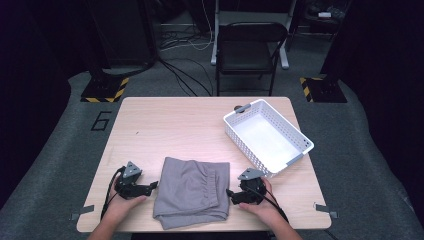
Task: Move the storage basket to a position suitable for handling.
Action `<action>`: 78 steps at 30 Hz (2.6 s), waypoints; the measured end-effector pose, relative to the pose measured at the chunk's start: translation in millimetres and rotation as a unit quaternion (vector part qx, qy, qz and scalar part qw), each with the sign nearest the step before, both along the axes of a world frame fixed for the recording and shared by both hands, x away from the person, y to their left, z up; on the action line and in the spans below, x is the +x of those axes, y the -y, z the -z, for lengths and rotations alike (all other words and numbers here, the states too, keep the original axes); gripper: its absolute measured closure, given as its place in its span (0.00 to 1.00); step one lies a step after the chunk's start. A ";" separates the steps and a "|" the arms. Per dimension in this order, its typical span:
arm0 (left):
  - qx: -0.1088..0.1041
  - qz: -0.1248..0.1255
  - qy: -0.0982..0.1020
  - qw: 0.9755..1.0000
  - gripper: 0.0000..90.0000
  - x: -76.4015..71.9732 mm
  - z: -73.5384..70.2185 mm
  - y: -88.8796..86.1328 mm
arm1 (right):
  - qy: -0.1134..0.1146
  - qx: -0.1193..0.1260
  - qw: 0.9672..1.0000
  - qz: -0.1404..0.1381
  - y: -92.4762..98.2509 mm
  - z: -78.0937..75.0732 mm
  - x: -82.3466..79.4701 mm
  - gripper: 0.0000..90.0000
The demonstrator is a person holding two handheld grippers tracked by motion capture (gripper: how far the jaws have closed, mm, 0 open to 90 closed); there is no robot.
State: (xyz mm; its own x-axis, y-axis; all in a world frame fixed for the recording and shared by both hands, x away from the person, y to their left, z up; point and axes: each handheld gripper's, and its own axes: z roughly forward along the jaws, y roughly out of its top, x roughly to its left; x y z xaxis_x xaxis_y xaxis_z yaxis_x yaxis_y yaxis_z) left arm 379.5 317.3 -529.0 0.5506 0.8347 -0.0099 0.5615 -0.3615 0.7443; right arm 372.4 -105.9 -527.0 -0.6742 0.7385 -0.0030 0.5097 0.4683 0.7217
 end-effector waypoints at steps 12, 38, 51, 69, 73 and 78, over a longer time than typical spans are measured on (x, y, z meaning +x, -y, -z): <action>-0.010 -0.038 -0.025 0.999 0.34 -3.5 -8.7 1.1 | -0.022 -0.009 0.999 0.036 -2.6 -8.5 -1.4 0.39; -0.043 0.026 -0.057 0.997 0.43 -19.9 -20.5 40.6 | -0.065 -0.010 0.998 0.019 -31.5 -17.8 -13.9 0.51; -0.052 0.032 -0.081 0.995 0.63 -22.5 -16.2 52.5 | -0.079 -0.006 0.997 -0.016 -35.5 -19.2 -15.6 0.94; -0.061 0.031 -0.087 0.994 0.67 -26.2 -21.4 63.2 | -0.094 0.000 0.995 -0.009 -17.8 -30.6 -21.5 0.86; -0.072 0.017 -0.085 0.994 0.61 -26.1 -24.9 54.1 | -0.089 0.028 0.996 0.007 -11.4 -37.2 -18.4 0.78; -0.086 -0.011 -0.078 0.993 0.53 -26.1 -28.0 41.5 | -0.069 0.049 0.995 0.061 13.3 -56.0 -9.9 0.67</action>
